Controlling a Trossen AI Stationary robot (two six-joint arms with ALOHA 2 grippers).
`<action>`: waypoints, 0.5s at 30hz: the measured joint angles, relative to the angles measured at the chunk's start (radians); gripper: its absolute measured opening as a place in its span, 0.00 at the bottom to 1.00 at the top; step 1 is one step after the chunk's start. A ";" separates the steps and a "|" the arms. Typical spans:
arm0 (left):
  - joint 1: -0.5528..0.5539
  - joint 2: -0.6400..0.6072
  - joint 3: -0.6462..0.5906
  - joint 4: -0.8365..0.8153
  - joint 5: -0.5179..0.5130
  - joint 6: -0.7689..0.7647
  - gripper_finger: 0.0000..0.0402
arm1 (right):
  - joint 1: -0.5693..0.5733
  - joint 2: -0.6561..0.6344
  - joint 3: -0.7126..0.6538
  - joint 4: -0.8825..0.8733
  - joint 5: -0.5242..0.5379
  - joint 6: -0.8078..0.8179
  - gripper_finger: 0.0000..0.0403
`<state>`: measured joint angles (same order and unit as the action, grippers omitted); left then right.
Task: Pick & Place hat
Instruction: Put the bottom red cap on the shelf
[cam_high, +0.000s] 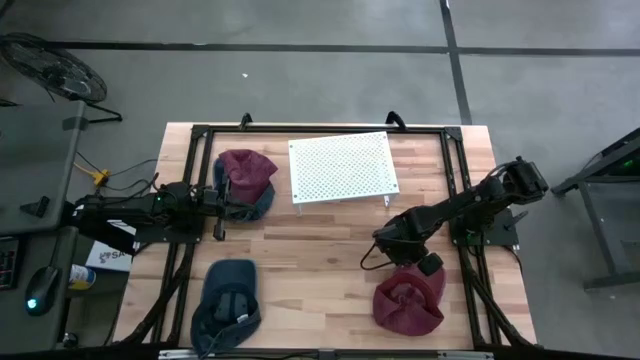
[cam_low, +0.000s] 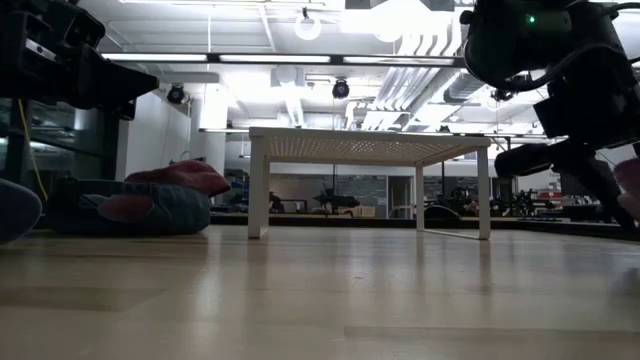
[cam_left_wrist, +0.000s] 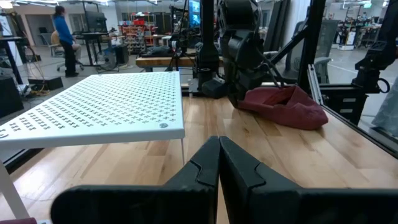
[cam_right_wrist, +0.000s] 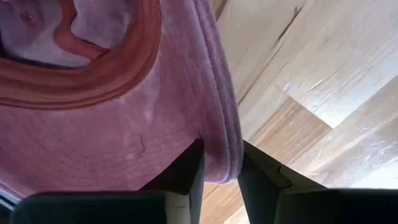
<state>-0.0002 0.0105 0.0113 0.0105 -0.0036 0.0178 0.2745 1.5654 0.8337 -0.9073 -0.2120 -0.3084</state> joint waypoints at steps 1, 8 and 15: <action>0.000 0.000 0.000 0.000 0.000 0.000 0.02 | 0.000 0.000 0.000 0.000 -0.001 0.006 0.18; 0.000 0.000 0.000 0.000 0.000 0.000 0.02 | 0.000 -0.002 0.002 -0.006 -0.024 0.051 0.10; 0.000 0.000 0.000 0.000 0.000 0.000 0.02 | 0.000 -0.002 0.055 -0.065 -0.059 0.126 0.02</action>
<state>0.0001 0.0107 0.0113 0.0104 -0.0034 0.0180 0.2749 1.5635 0.8883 -0.9722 -0.2706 -0.1820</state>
